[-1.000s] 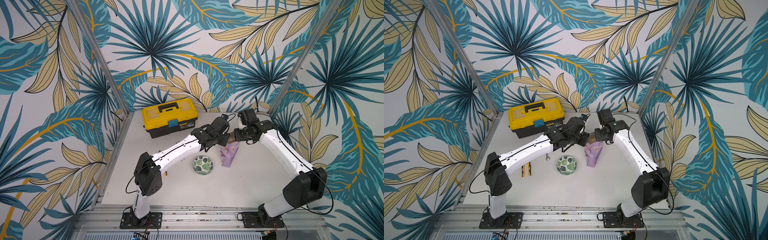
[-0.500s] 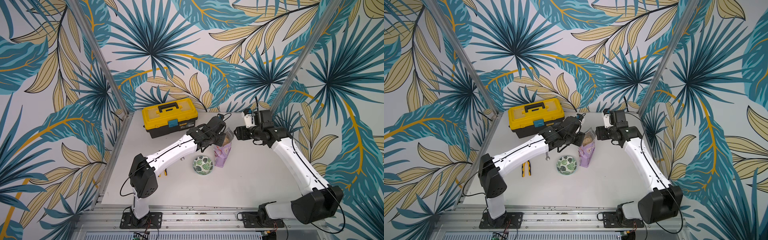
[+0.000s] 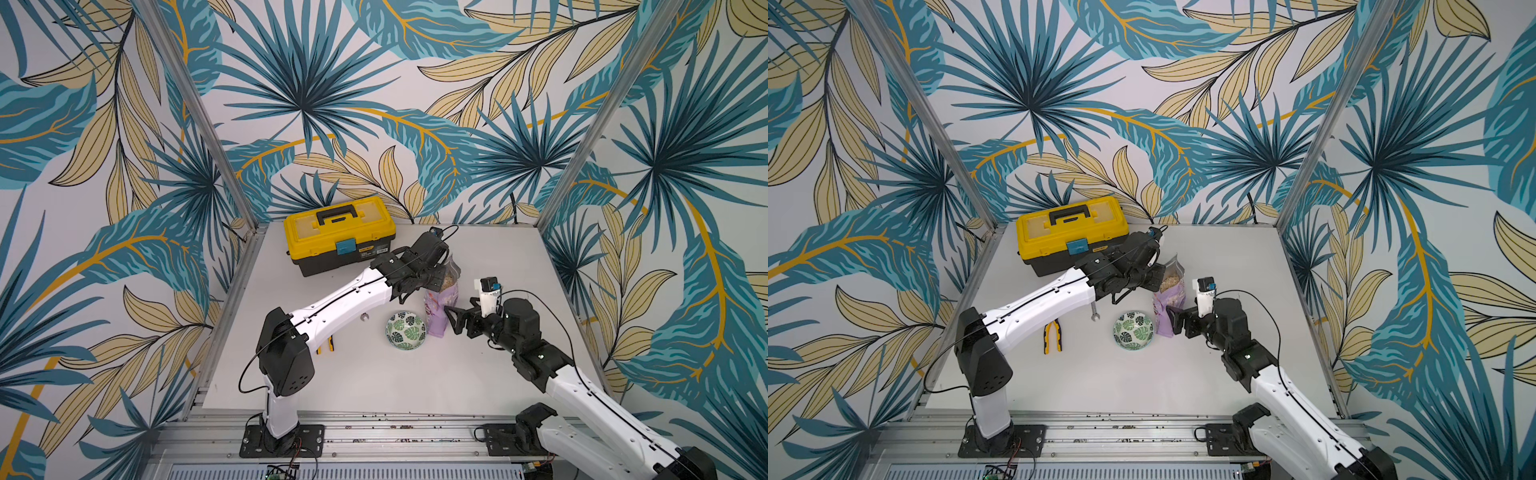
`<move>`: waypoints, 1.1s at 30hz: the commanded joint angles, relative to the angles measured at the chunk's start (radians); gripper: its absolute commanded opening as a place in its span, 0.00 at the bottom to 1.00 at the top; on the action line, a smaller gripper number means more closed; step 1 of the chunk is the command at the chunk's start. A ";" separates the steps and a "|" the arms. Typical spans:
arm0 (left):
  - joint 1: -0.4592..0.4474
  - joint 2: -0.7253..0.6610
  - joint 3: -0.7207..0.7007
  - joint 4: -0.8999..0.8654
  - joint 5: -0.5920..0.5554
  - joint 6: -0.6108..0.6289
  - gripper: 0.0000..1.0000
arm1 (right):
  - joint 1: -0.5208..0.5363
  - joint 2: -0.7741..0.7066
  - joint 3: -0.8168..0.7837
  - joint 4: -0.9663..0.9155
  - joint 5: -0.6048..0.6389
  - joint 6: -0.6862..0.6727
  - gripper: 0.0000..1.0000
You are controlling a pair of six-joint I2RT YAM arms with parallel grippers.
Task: Pour the oats into the breakfast bowl
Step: Open the oats bag at the center of the board, then pick up the oats bag from the center of the board.
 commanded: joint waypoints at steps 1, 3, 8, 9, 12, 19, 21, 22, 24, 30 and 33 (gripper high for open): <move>0.000 -0.059 0.026 0.015 -0.026 -0.007 0.00 | 0.071 0.015 -0.104 0.368 0.145 -0.001 0.99; 0.000 -0.061 0.028 0.013 -0.028 -0.007 0.00 | 0.113 0.073 -0.132 0.459 0.209 -0.022 0.99; 0.000 -0.061 0.029 0.007 -0.030 -0.006 0.00 | 0.147 0.249 -0.163 0.624 0.302 -0.003 0.99; 0.000 -0.061 0.028 0.006 -0.031 -0.007 0.00 | 0.148 0.283 -0.163 0.653 0.318 0.005 0.99; 0.000 -0.062 0.029 0.003 -0.033 -0.007 0.00 | 0.149 0.389 -0.163 0.744 0.392 0.024 0.99; 0.000 -0.058 0.037 -0.002 -0.037 -0.005 0.00 | 0.147 0.620 -0.118 0.868 0.398 0.016 0.99; 0.000 -0.058 0.036 -0.004 -0.044 -0.007 0.00 | 0.147 0.664 -0.107 0.879 0.406 0.017 0.99; 0.000 -0.058 0.037 -0.004 -0.048 -0.007 0.00 | 0.147 0.678 -0.101 0.885 0.407 0.013 0.99; 0.000 -0.056 0.037 0.000 -0.050 -0.007 0.00 | 0.147 0.713 -0.081 0.872 0.403 0.004 0.99; 0.000 -0.047 0.043 0.003 -0.051 -0.013 0.00 | 0.142 0.774 -0.050 0.814 0.390 -0.002 0.94; 0.000 -0.047 0.043 0.006 -0.058 -0.015 0.00 | 0.130 0.793 -0.062 0.813 0.366 0.011 0.82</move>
